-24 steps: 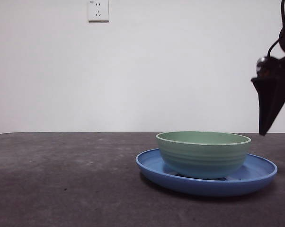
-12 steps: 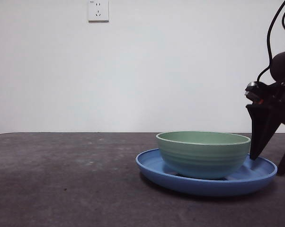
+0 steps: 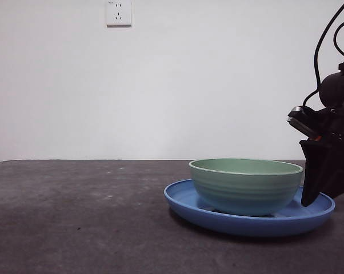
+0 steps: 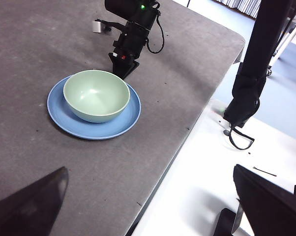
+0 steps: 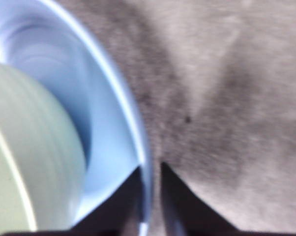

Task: Place the green bowl on the blue plate

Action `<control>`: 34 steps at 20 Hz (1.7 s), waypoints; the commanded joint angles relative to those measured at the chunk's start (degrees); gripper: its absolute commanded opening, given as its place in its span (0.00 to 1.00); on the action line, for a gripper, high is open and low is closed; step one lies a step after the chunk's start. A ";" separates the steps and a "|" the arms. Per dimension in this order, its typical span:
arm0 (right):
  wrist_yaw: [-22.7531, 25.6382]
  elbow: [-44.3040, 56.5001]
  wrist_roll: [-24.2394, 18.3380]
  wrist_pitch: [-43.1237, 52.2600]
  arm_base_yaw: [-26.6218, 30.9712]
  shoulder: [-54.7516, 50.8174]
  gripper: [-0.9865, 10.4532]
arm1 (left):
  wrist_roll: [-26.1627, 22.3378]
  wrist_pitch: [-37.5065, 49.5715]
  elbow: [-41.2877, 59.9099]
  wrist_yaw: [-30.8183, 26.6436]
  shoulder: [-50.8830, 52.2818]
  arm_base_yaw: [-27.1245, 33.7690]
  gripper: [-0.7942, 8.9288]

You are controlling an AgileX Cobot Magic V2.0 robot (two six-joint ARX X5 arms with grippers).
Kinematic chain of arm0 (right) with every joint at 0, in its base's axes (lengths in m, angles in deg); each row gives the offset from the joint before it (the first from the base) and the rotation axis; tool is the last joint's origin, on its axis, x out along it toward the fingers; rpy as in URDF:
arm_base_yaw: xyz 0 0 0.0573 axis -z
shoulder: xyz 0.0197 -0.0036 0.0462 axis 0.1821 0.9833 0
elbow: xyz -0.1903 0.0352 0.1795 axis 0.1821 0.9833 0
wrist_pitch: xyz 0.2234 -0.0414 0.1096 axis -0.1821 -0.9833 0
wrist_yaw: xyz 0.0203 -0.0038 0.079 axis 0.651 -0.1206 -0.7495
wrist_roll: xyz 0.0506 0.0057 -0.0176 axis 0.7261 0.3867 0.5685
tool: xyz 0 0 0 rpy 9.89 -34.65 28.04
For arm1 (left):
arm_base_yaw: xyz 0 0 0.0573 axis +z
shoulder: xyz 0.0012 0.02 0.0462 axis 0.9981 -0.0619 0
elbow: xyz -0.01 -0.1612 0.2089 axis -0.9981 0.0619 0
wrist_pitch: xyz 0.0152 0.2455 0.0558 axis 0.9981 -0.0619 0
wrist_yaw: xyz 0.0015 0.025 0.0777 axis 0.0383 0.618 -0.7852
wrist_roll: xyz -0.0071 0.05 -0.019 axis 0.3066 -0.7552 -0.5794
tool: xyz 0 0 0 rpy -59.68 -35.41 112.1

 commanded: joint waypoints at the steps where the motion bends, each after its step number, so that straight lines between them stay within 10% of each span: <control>1: 0.22 -0.70 -0.79 0.28 -0.24 1.27 0.10 | -0.50 0.79 -0.55 -0.11 -0.07 -0.26 0.63; 14: 0.42 -13.38 2.91 -10.95 -4.28 -0.74 0.10 | -0.50 0.70 -0.55 -0.11 -0.07 -0.26 0.63; 24: 3.43 -15.78 12.07 -4.76 -17.66 0.39 0.10 | -0.50 0.74 -0.55 -0.11 -0.07 -0.26 0.63; 34: 3.34 -15.78 14.19 -1.77 -18.82 7.26 0.10 | -0.48 0.70 -0.55 -0.11 -0.07 -0.26 0.63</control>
